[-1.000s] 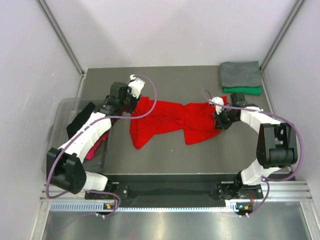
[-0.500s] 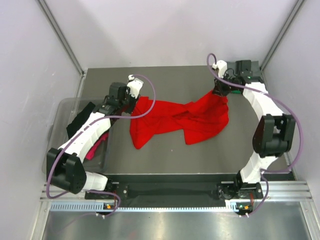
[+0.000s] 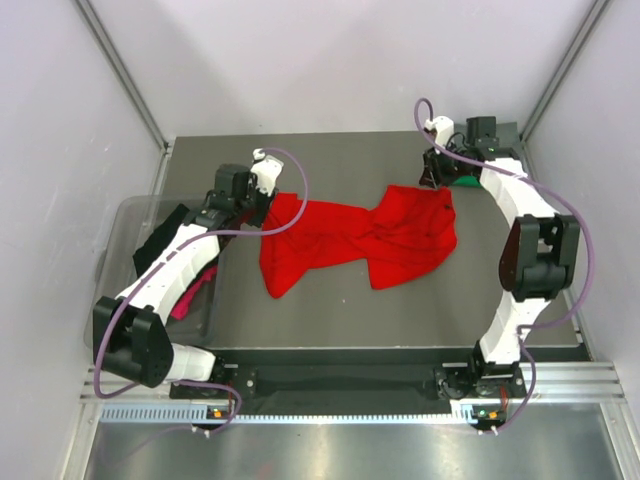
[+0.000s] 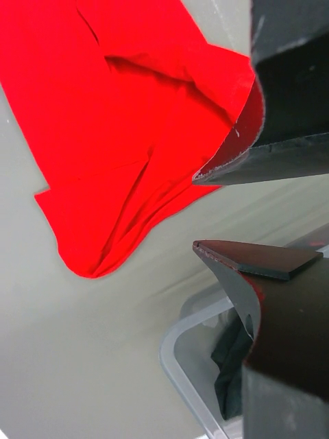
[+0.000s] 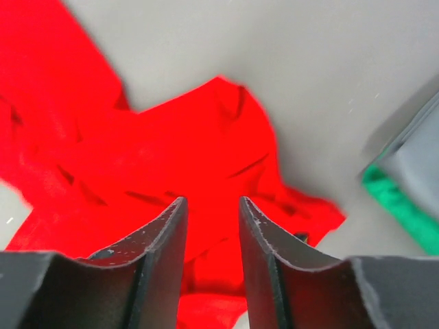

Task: Fold and stack the t-shirts
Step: Flatten the tshirt out

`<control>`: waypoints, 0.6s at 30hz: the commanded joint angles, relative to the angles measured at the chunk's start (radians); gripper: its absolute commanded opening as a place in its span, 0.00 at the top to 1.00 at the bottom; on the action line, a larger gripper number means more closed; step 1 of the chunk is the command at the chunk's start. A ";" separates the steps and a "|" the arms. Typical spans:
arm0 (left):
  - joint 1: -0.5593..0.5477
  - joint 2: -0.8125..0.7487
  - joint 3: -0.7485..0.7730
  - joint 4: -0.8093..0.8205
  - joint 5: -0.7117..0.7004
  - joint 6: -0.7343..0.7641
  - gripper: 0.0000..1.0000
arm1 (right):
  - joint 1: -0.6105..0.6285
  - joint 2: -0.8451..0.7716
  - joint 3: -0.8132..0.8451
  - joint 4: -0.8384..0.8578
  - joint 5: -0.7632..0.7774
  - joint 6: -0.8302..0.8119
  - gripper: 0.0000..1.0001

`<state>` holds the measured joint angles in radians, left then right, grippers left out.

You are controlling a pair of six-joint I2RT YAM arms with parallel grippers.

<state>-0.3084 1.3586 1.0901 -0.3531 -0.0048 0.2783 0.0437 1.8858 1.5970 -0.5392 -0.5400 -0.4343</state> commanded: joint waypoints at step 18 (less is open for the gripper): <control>0.026 -0.026 -0.013 0.025 0.052 -0.030 0.57 | 0.012 0.233 0.165 -0.045 0.009 0.037 0.73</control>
<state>-0.2901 1.3586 1.0874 -0.3523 0.0334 0.2596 0.0441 2.1040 1.6852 -0.5835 -0.5171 -0.4179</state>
